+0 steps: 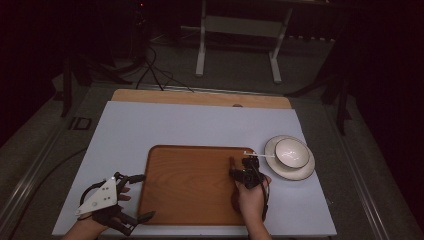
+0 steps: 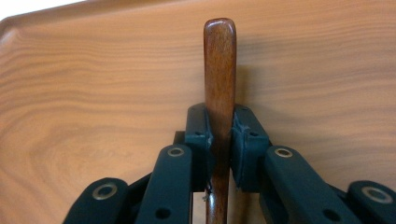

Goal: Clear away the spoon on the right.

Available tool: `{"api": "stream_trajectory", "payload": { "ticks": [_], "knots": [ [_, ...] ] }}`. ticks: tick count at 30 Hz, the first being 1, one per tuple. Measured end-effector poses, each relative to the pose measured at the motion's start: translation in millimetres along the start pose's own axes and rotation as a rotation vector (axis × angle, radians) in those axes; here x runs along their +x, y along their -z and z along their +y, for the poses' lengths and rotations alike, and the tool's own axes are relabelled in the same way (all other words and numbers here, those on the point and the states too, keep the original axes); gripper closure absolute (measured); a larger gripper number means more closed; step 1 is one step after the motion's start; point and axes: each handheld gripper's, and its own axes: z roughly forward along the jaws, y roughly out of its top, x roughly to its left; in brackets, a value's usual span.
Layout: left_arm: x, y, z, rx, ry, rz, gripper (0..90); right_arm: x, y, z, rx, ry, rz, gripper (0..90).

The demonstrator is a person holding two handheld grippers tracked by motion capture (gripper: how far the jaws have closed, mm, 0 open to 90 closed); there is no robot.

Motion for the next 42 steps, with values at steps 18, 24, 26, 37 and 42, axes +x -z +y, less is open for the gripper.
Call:
{"api": "stream_trajectory", "payload": {
  "ticks": [18,24,26,37,42],
  "knots": [
    [-0.3,-0.7,0.0,0.003,0.0,-0.001,2.5,5.1,6.1,4.3,-0.02,0.067,-0.034,59.9],
    [-0.2,-1.1,-0.5,0.011,-0.005,-0.003,2.5,14.8,17.7,12.7,-0.038,0.174,-0.044,42.1],
    [0.1,-1.0,-0.5,0.01,-0.004,-0.003,2.5,16.0,20.8,16.4,-0.045,0.175,-0.021,34.3],
    [-0.3,-1.6,-0.3,0.011,-0.005,-0.004,2.5,18.4,37.4,28.0,-0.076,0.276,0.084,20.6],
    [0.5,-2.1,-1.7,0.017,-0.001,-0.002,2.5,12.1,52.5,28.6,-0.097,0.31,0.143,20.5]
  ]
}}
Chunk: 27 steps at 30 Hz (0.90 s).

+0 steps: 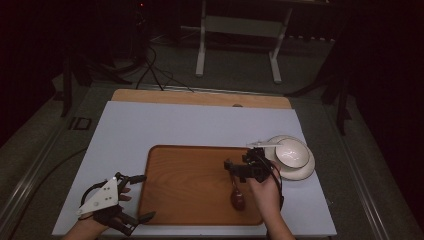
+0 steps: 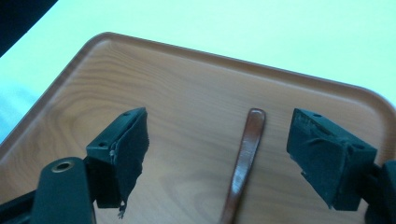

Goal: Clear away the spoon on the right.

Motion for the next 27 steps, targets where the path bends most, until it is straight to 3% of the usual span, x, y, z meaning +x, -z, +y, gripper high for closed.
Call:
{"api": "stream_trajectory", "payload": {
  "ticks": [7,16,22,27],
  "knots": [
    [-0.7,-1.7,0.7,0.0,0.001,-0.001,2.5,-4.4,17.6,-3.5,-0.016,0.026,0.051,19.7],
    [-0.8,-0.3,0.8,-0.003,0.001,0.003,2.5,-9.6,29.4,-14.4,-0.025,0.097,0.091,19.2],
    [-1.0,-0.8,1.1,-0.001,-0.001,0.002,2.5,-15.9,36.4,-26.3,-0.035,0.096,0.129,19.8],
    [-1.2,-1.3,1.0,0.002,-0.001,0.002,2.5,-20.5,44.0,-35.0,-0.034,0.146,0.124,19.3]
  ]
}}
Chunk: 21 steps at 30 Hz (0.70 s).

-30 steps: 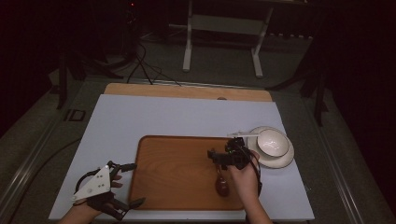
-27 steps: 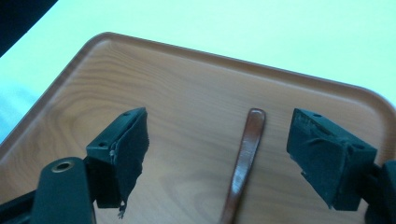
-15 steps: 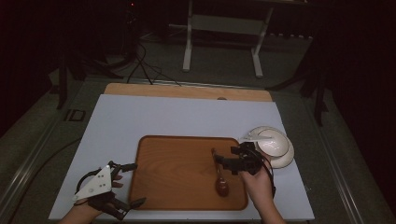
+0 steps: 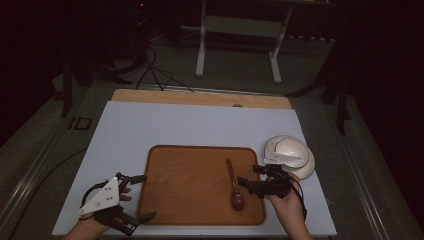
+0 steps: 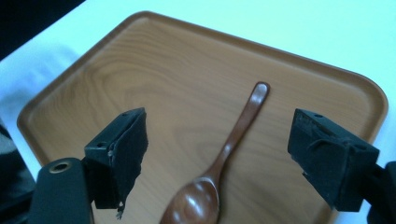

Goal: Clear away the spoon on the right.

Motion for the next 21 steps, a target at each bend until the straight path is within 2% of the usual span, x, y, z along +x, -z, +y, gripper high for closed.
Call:
{"api": "stream_trajectory", "payload": {
  "ticks": [5,10,15,21],
  "knots": [
    [-0.4,-1.0,-0.1,-0.001,0.003,-0.003,2.4,-4.2,8.7,-8.9,-0.034,0.031,-0.004,19.2],
    [-0.5,-1.3,-0.5,0.002,0.005,-0.002,2.4,-6.3,12.0,-18.7,-0.042,0.055,0.005,18.5],
    [-0.4,-2.1,-1.4,0.008,0.005,-0.005,2.5,-9.8,12.9,-23.2,-0.069,0.062,0.007,18.3],
    [0.6,-2.3,-4.1,0.017,0.009,-0.008,2.4,-10.4,8.5,-27.5,-0.071,0.116,0.006,18.3]
  ]
}}
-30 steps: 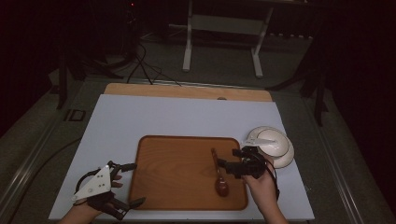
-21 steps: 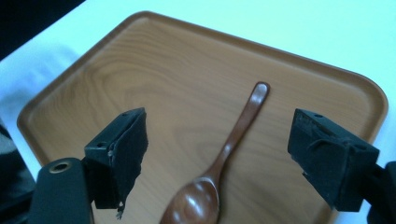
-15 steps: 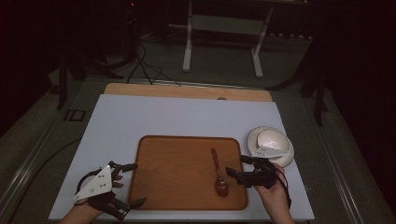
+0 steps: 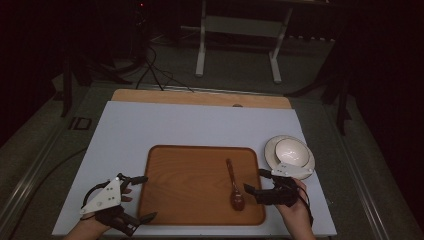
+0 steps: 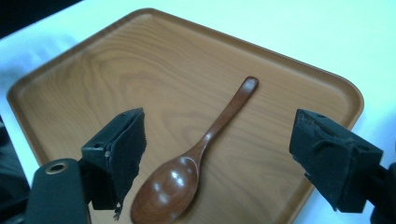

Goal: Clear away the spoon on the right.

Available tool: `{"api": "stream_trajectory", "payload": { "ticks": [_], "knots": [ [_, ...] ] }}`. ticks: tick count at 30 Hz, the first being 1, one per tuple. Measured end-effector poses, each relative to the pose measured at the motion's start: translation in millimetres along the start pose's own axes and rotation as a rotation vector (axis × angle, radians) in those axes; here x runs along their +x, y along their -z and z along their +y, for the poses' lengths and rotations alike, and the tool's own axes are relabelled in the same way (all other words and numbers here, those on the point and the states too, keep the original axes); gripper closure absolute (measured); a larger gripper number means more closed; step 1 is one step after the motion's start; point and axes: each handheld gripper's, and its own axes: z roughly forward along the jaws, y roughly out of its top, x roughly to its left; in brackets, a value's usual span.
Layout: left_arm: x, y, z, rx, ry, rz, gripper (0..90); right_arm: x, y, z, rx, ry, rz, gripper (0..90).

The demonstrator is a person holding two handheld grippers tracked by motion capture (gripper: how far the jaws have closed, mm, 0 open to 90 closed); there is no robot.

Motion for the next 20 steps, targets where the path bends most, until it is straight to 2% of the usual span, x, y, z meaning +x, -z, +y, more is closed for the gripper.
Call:
{"api": "stream_trajectory", "payload": {
  "ticks": [9,20],
  "knots": [
    [-0.9,-0.6,-2.5,0.009,0.003,-0.012,2.5,-3.5,-6.7,-6.4,0.042,0.005,-0.006,18.5],
    [-1.0,-0.1,-2.4,0.006,0.002,-0.01,2.5,-3.2,-5.6,-6.0,0.033,0.019,-0.019,18.1]
  ]
}}
